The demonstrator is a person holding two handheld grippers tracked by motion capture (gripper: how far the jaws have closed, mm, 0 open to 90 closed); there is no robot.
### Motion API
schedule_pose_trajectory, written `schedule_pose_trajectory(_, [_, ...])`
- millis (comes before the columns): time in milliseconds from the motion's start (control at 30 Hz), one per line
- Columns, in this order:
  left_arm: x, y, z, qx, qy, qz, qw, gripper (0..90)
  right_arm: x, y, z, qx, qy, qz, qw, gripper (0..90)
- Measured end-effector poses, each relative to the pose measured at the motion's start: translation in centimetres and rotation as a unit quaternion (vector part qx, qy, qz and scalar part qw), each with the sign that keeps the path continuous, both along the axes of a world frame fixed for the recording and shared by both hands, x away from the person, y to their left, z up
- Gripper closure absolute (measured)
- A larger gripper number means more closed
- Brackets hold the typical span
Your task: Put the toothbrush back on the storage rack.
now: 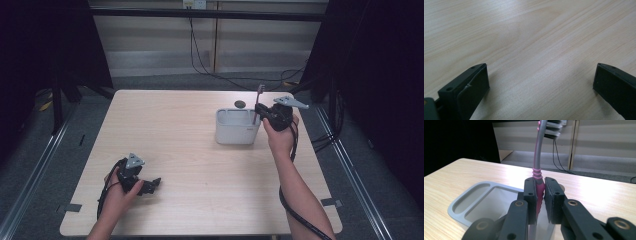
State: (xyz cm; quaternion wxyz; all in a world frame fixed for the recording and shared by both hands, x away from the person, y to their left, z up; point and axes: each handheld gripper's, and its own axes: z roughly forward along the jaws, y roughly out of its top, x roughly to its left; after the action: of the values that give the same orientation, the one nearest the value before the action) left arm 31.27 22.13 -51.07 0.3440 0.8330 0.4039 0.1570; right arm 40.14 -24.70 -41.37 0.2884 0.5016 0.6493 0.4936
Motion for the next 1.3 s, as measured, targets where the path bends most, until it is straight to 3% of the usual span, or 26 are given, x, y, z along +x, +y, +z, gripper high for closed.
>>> schedule_pose_trajectory(1300, [0.0,0.0,0.0,0.0,0.0,0.0,1.0,0.0,-0.4,0.2,-1.3,-0.004,0.017,0.002,0.9999,78.9])
